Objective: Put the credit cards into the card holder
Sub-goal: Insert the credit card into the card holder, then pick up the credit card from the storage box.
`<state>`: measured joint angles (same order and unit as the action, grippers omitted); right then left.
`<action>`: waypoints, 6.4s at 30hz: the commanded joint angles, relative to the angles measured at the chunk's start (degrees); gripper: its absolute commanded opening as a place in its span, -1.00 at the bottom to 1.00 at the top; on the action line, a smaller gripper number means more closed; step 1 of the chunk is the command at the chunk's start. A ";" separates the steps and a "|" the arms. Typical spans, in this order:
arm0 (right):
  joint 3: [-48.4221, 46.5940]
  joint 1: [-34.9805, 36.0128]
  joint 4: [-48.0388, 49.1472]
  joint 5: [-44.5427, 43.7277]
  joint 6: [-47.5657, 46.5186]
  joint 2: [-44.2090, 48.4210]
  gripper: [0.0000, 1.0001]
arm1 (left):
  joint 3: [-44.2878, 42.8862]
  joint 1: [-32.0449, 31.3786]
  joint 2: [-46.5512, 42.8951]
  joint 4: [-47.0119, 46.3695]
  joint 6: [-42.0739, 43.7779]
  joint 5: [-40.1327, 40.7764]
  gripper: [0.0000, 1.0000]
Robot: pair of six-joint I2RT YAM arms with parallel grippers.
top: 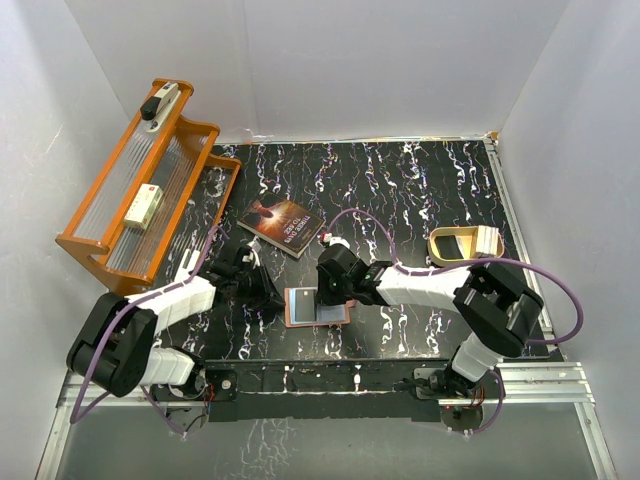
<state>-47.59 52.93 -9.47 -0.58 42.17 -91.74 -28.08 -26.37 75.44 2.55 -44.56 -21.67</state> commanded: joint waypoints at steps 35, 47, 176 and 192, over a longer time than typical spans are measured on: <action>-10.29 1.05 -13.57 -16.24 -8.56 5.97 -0.52 | -6.19 -0.08 -4.88 6.61 2.66 -0.11 -0.23; -16.77 -16.57 -24.21 -28.04 -22.97 10.84 -0.14 | -13.11 -0.08 -13.79 17.60 9.83 0.15 0.97; -23.24 -54.77 -22.91 -43.02 -36.20 -10.02 -0.59 | -13.34 -0.07 -17.34 22.50 16.34 0.95 0.97; -23.76 -54.77 -23.41 -42.33 -36.38 -9.25 -0.70 | -13.36 -0.04 -17.38 22.66 16.25 1.27 0.97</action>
<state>-68.58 -1.28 -33.65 -41.60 6.09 -102.69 -39.77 -26.37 58.41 24.10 -28.93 -20.08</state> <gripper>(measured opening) 0.153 0.984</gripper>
